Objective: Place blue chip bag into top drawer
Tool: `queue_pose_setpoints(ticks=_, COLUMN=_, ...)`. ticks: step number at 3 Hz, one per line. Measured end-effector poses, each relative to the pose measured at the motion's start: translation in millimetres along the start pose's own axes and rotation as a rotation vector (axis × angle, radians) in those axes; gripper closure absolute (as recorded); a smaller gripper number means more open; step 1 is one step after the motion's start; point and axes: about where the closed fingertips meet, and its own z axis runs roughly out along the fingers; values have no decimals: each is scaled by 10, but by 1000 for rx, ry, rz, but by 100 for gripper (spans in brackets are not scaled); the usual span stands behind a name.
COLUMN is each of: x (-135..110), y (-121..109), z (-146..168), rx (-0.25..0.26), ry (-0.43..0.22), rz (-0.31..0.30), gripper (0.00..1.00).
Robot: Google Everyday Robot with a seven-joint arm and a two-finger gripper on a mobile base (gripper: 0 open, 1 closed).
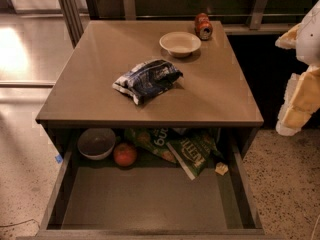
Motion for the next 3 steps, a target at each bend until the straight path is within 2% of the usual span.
queue_pose_setpoints(ticks=1, x=0, y=0, z=0, rx=0, ry=0, rz=0, gripper=0)
queue_pose_setpoints(ticks=2, x=-128, y=-86, z=-3, rx=22, ry=-27, rz=-46, gripper=0)
queue_pose_setpoints(ticks=3, x=-385, y=-185, z=22, rx=35, ry=-68, rz=-136, gripper=0)
